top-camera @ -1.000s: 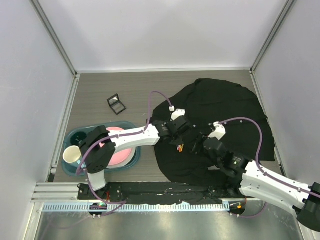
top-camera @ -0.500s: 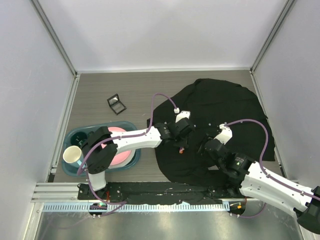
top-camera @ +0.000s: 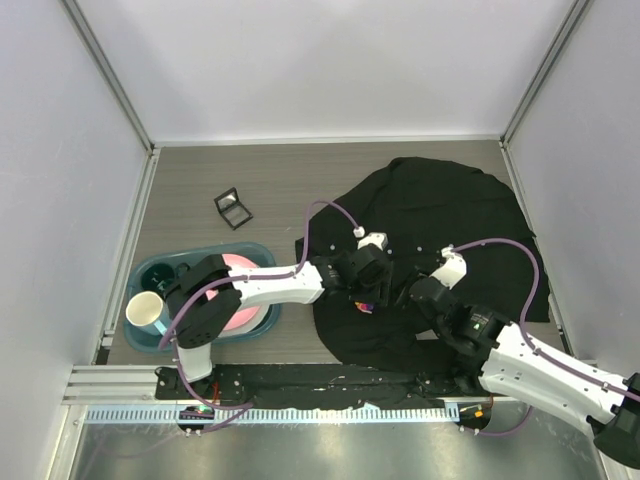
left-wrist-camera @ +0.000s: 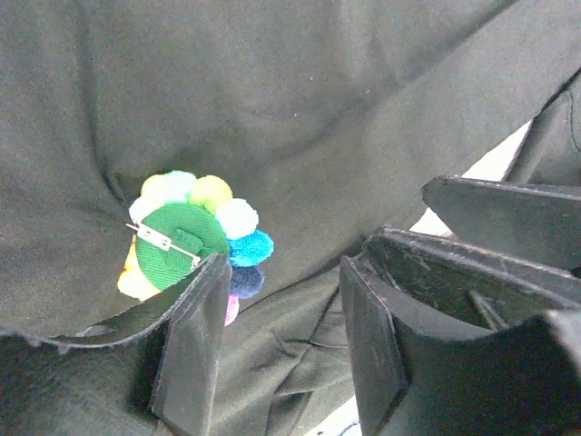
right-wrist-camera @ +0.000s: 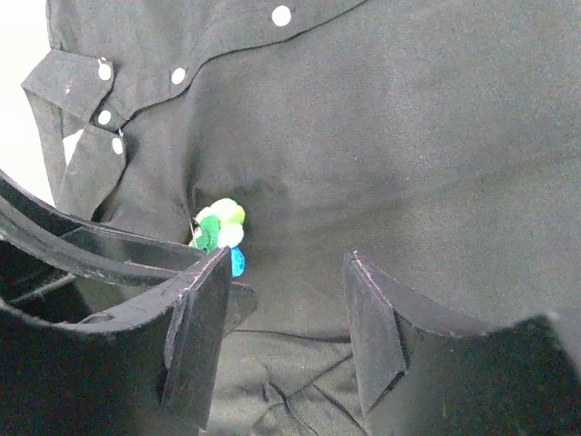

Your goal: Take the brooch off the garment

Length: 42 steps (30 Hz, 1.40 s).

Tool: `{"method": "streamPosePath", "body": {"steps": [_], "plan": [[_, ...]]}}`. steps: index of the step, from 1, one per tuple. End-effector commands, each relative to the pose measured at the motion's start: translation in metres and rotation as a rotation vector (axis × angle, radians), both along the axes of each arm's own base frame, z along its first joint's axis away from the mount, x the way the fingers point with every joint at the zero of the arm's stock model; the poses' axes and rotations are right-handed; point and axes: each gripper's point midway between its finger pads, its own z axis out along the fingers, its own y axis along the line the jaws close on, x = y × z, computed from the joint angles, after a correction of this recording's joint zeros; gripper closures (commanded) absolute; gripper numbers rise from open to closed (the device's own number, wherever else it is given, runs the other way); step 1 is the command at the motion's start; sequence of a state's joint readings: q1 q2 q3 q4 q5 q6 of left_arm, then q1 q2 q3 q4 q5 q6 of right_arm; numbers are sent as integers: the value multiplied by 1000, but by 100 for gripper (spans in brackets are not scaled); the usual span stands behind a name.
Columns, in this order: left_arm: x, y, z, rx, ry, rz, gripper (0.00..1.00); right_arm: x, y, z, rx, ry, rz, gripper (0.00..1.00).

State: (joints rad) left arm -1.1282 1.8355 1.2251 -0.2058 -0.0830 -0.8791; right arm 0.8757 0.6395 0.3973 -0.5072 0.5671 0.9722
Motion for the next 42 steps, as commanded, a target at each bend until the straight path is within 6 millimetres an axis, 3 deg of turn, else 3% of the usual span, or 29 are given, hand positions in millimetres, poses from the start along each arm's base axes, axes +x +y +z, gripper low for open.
{"method": "streamPosePath", "body": {"steps": [1,9,16,20,24,27,28,31,36,42], "plan": [[-3,-8,4,-57,1,-14,42,11,12,23,114,-54,-31,43],[-6,-3,40,-128,-44,-28,34,12,27,20,210,-45,-1,43],[-14,17,66,-162,-76,-37,28,14,43,9,203,-12,66,39],[-18,34,80,-188,-102,-21,29,18,45,9,180,0,95,34],[-16,52,63,-141,-119,8,42,21,48,2,221,71,137,32],[-18,55,44,-101,-93,3,33,28,54,-5,274,120,187,33],[-17,54,42,-103,-99,-7,33,22,66,-5,310,157,269,33],[-16,54,27,-88,-125,-33,34,21,72,-16,314,227,306,36],[-2,64,11,-11,-222,-42,51,21,73,-14,338,219,306,39],[3,59,4,35,-219,-42,60,22,63,-18,305,194,300,51]]}}
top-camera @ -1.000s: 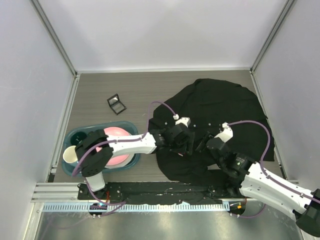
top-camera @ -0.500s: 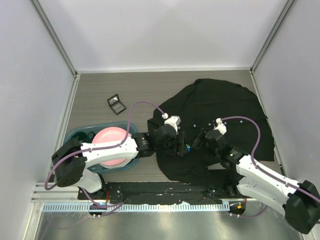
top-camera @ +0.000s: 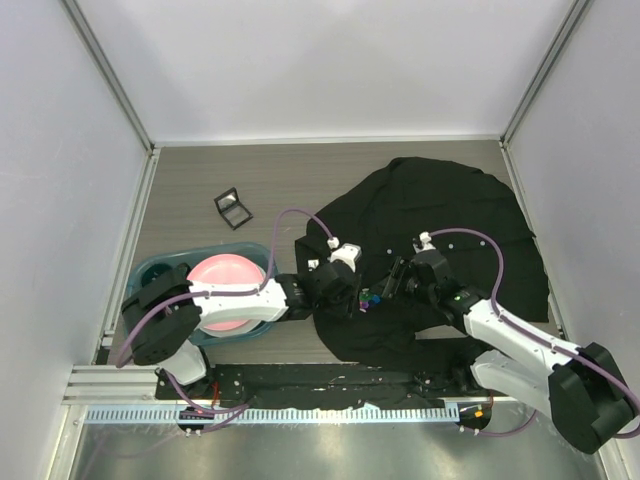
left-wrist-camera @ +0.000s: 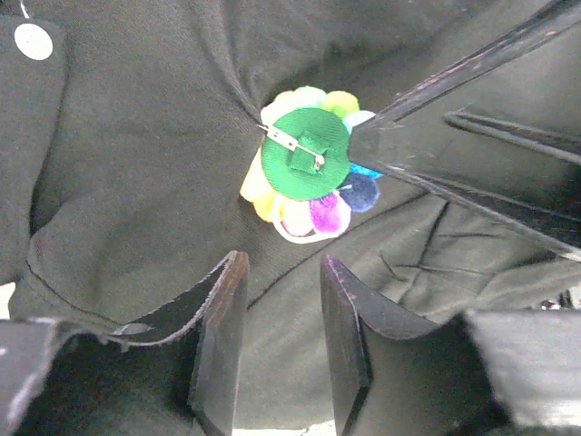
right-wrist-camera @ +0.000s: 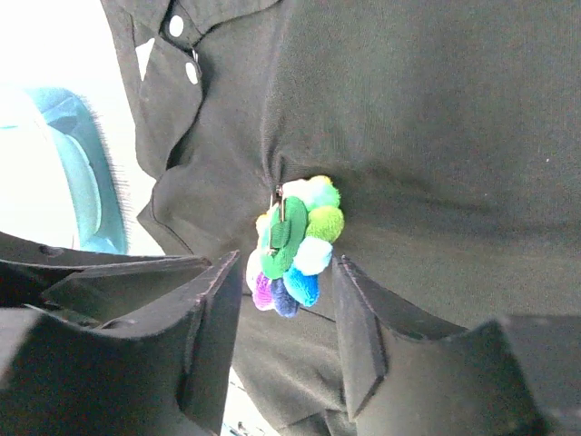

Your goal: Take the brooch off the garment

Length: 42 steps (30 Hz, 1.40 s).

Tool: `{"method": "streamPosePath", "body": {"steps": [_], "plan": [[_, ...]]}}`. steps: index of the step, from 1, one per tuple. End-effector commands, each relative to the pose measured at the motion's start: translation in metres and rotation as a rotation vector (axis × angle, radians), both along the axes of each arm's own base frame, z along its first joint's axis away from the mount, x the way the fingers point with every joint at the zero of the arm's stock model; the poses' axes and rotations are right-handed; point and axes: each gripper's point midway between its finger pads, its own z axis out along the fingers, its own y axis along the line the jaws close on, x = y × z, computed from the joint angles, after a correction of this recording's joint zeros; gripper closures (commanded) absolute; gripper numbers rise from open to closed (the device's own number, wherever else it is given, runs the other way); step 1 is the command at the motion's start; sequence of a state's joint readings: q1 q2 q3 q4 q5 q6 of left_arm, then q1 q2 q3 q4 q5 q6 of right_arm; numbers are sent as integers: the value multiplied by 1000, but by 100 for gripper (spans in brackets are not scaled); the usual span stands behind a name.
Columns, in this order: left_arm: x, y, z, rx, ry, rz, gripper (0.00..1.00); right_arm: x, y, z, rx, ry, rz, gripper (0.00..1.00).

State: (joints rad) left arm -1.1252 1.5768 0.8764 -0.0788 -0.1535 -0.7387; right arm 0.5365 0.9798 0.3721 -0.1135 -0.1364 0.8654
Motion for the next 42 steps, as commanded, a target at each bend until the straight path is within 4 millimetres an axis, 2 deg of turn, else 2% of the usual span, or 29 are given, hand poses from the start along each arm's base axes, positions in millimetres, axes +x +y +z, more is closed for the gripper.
{"method": "streamPosePath", "body": {"steps": [1,2,5,11,16,18,19,21,23,24,25,26,27,29,34,38,42], "plan": [[21,-7,8,29,-79,26,61,5,3,8,19,-52,38,53],[24,-6,4,47,-75,36,62,5,3,7,18,-49,38,54],[26,-11,10,12,-53,54,60,6,3,5,20,-47,40,54],[13,-14,15,-153,115,134,43,1,5,-6,29,-17,58,55],[8,-18,18,-324,216,213,37,-4,6,-12,48,-16,67,66],[10,-24,24,-411,277,250,37,-5,7,-9,62,-29,70,68],[12,-20,14,-415,300,278,37,-7,6,-11,65,-30,72,70],[10,-30,22,-518,366,274,37,-7,8,-8,81,-39,76,74],[9,-28,13,-556,407,316,38,-10,9,-9,93,-37,83,75],[11,-33,20,-613,406,316,39,-9,10,-7,104,-40,84,76],[12,-33,19,-630,415,327,39,-10,11,-9,109,-34,86,77],[11,-31,9,-627,432,343,39,-11,13,-7,121,-31,92,77],[14,-35,15,-674,444,353,39,-11,15,-5,140,-34,92,78],[14,-36,6,-682,468,371,39,-13,17,-6,161,-28,95,80],[13,-37,1,-705,496,395,45,-13,19,-3,195,-36,83,80],[14,-28,-2,-700,475,424,54,-13,20,0,203,-44,88,80],[18,-19,-8,-668,451,469,54,-12,21,1,204,-47,92,79]]}}
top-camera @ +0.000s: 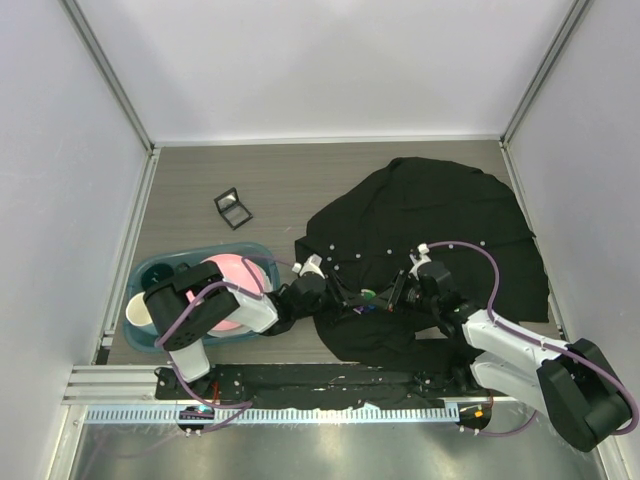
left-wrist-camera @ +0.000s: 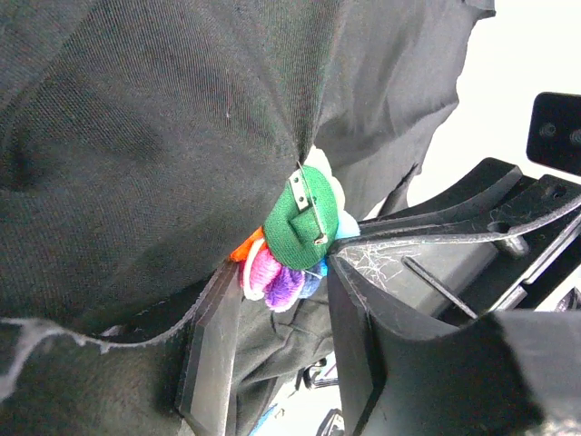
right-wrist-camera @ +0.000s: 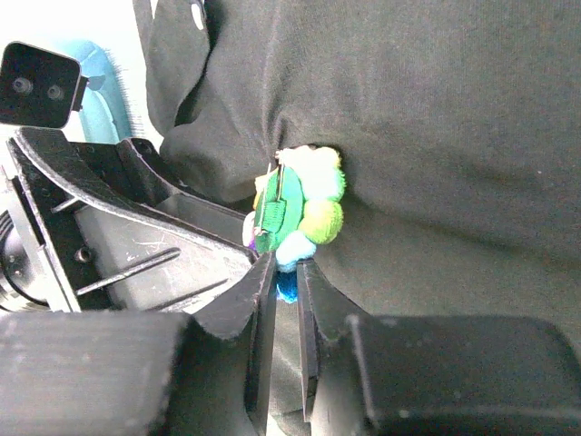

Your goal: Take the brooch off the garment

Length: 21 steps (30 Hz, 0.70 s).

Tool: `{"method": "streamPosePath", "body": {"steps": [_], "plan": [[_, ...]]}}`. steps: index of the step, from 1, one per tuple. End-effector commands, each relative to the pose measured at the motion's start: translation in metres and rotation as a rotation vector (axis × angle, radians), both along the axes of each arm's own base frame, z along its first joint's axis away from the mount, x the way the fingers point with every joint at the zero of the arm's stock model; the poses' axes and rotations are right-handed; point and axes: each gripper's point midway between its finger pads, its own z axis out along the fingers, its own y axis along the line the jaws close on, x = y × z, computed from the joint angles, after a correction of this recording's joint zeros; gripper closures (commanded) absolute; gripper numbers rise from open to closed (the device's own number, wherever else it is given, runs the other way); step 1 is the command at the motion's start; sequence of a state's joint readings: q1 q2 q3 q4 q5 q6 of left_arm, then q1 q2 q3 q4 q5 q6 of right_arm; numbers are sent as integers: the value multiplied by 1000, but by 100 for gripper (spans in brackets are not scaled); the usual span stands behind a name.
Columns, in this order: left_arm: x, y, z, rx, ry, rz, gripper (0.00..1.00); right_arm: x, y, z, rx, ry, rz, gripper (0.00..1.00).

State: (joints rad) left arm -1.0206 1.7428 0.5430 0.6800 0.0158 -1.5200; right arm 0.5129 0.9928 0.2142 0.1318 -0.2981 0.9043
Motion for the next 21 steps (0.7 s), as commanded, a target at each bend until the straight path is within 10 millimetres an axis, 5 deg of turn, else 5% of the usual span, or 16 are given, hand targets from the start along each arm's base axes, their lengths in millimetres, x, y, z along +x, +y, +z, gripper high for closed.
{"method": "streamPosePath", "body": {"steps": [1,6,10,15,21], "plan": [[9,2,15,-31,-37,49,54,7,8,17,60,-54,12,79],[9,0,6,-15,-28,47,60,7,10,19,71,-53,16,79],[10,-1,3,1,-39,39,74,7,9,20,61,-57,18,76],[6,3,-2,75,-46,2,89,13,2,17,9,-66,8,53],[2,3,-5,75,-41,-18,95,22,8,15,-24,-61,67,46]]}}
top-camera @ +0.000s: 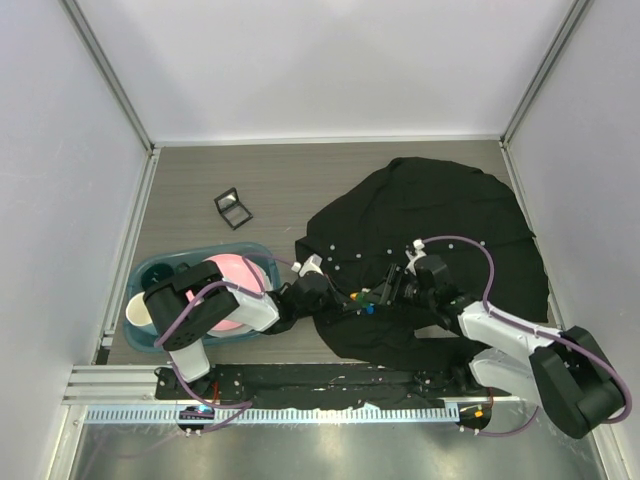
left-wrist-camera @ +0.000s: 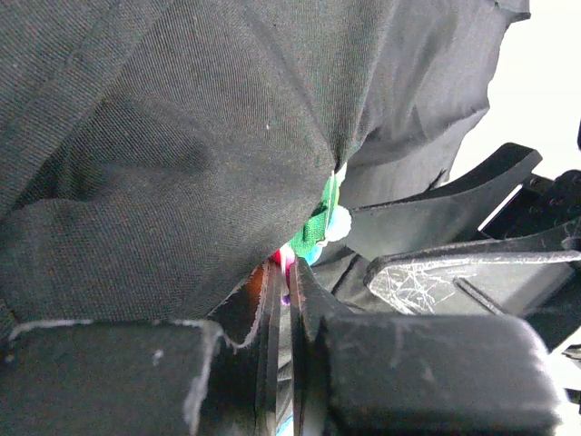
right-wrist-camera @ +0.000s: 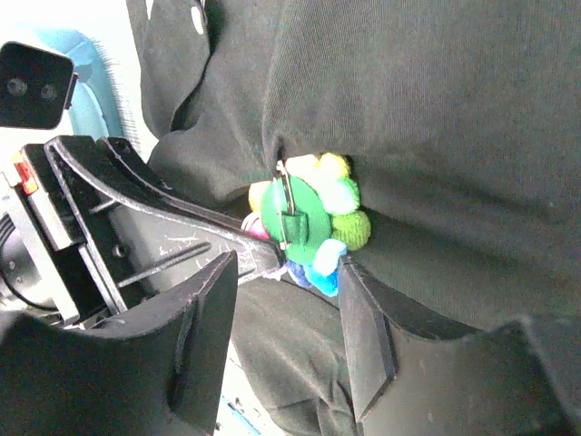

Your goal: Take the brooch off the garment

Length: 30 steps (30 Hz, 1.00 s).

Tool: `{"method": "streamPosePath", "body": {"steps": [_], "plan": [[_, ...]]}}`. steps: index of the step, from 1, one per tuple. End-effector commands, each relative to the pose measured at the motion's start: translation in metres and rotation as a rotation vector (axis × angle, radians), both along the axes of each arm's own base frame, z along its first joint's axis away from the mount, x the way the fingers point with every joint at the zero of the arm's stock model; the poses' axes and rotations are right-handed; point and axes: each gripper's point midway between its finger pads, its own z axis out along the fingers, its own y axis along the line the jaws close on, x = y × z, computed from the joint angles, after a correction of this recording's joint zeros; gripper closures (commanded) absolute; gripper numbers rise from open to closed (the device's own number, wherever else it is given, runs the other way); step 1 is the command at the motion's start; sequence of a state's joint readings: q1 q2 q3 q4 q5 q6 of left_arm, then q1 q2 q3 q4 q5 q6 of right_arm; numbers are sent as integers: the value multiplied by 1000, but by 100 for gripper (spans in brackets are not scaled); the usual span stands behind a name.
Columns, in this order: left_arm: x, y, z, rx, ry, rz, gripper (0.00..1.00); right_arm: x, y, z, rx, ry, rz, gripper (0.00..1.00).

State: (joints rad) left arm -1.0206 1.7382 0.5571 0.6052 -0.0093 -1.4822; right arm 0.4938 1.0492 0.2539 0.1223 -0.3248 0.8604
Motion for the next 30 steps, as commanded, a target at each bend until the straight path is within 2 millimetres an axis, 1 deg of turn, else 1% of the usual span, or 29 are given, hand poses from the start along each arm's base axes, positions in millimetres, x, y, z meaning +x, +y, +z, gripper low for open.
{"method": "streamPosePath", "body": {"steps": [1,2,5,10,13,16,17,18,19,20,23,26,30], "plan": [[1,-5,5,0,-30,-22,96,21,9,19,-2,-73,44,45],[0,-5,5,-5,-24,-19,100,21,9,19,-6,-77,56,45],[0,-6,12,-38,-29,-14,100,25,9,18,-19,-77,72,45],[-3,-15,34,-113,-34,-48,100,26,5,17,-18,-71,73,45],[-1,-18,45,-133,-45,-56,100,26,1,17,-18,-70,60,43],[-1,-18,47,-124,-53,-61,100,26,-3,18,-9,-58,32,41],[0,-18,48,-128,-52,-63,100,26,-4,18,-7,-49,26,38],[0,-18,47,-130,-48,-61,100,27,-5,17,-3,-39,14,38],[1,-17,47,-137,-44,-58,100,26,-4,18,9,-27,18,37],[1,-18,49,-148,-48,-60,100,26,-3,18,21,-19,15,33],[2,-19,49,-145,-47,-65,100,25,2,20,53,0,23,32],[3,-19,50,-150,-48,-62,100,23,-3,16,48,31,-2,33],[4,-16,51,-152,-51,-57,100,17,-5,20,78,39,-25,33]]}}
